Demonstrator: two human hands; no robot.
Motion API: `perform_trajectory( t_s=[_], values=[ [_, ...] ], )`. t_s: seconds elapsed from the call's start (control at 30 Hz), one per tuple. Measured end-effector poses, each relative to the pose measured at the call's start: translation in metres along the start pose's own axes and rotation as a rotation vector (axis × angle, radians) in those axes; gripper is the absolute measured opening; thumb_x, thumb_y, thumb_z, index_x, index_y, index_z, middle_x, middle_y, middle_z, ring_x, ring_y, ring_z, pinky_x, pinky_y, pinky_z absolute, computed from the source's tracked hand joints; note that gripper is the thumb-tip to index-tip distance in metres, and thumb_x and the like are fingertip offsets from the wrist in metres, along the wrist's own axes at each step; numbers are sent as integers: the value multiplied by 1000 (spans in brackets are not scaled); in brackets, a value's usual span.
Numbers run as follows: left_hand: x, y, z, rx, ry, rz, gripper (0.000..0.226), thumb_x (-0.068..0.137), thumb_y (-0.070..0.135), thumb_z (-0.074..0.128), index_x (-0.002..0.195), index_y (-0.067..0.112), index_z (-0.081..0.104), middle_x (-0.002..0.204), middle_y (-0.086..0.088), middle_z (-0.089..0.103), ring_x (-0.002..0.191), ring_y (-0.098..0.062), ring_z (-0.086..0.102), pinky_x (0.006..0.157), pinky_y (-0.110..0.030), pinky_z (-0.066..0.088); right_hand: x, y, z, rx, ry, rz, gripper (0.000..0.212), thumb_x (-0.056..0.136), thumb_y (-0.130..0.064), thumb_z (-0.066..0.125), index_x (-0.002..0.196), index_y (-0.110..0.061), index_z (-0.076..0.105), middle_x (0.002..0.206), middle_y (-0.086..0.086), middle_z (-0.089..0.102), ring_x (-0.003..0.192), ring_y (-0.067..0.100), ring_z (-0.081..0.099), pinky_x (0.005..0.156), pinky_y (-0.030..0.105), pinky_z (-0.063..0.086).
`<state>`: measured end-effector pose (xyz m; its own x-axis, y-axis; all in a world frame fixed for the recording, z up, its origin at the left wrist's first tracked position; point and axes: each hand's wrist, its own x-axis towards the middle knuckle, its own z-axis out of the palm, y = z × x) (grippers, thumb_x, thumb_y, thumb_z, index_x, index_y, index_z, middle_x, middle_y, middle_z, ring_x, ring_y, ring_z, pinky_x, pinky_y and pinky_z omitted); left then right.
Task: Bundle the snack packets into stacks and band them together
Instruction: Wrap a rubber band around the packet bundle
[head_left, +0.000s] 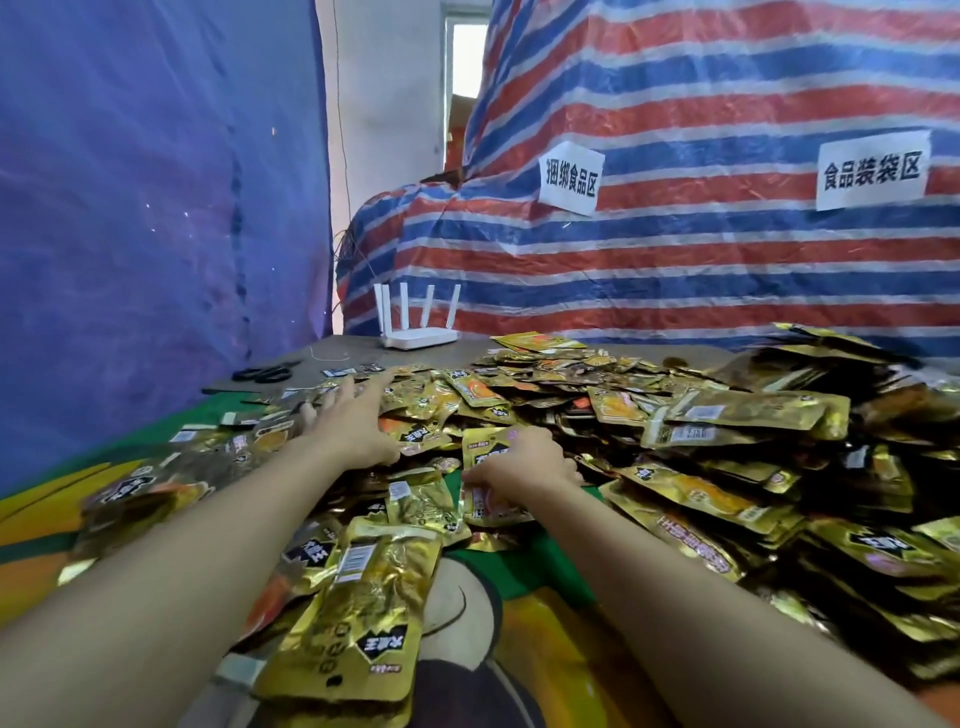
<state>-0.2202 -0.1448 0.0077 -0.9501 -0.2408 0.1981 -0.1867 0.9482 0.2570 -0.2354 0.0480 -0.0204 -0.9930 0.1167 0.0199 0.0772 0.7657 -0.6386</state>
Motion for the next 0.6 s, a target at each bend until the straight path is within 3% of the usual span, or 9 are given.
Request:
perform_trajectory(
  t_s=[0.07,0.1,0.2,0.3,0.37,0.43,0.5,0.6],
  values=[
    [9,5,5,-24,-15,3,101,81,28,74,157,47,11,167,-14,11,152,-37,17,119,-63,11,2,1,0,88,-36,4,53,68,-47,90,95,-15,57,115,8,66,116,32,59,103,45,47],
    [11,8,8,-6,-31,11,92,85,29,70,155,50,14,167,-13,11,152,-37,17,118,-63,11,3,1,-1,115,-50,11,50,67,-44,92,88,-16,55,110,8,68,113,31,62,101,46,48],
    [12,16,19,95,-6,48,65,96,29,54,150,54,28,167,-7,19,150,-34,23,118,-58,16,4,1,-4,216,-85,25,51,66,-37,94,98,-13,63,104,10,73,105,31,69,97,47,54],
    [5,17,19,1,57,105,57,96,20,52,141,54,46,160,-1,36,143,-30,39,116,-51,30,4,4,-10,357,-130,25,43,73,-24,90,100,-5,65,92,14,75,86,31,75,85,45,61],
    [0,18,10,-103,59,158,50,96,19,53,133,54,57,152,3,48,135,-29,47,111,-49,39,1,8,-18,459,-151,23,31,80,-13,82,94,-3,57,73,13,74,61,27,73,65,39,64],
    [-8,21,2,-131,114,212,40,99,23,55,129,48,63,142,6,58,128,-27,53,106,-46,43,-6,12,-27,565,-154,28,28,83,-4,73,103,0,53,70,14,70,43,23,65,46,32,57],
    [-18,27,-3,-196,205,256,36,99,21,55,129,39,64,132,3,65,121,-28,57,102,-45,46,-14,18,-36,652,-120,23,32,83,0,67,113,-2,54,83,18,70,45,27,65,46,36,56],
    [-37,40,-11,-407,384,291,28,101,16,54,125,28,62,108,-2,71,100,-29,63,88,-43,50,-27,28,-49,734,-64,-14,23,84,3,62,103,-6,53,95,20,68,61,32,66,67,48,60]
  ],
)
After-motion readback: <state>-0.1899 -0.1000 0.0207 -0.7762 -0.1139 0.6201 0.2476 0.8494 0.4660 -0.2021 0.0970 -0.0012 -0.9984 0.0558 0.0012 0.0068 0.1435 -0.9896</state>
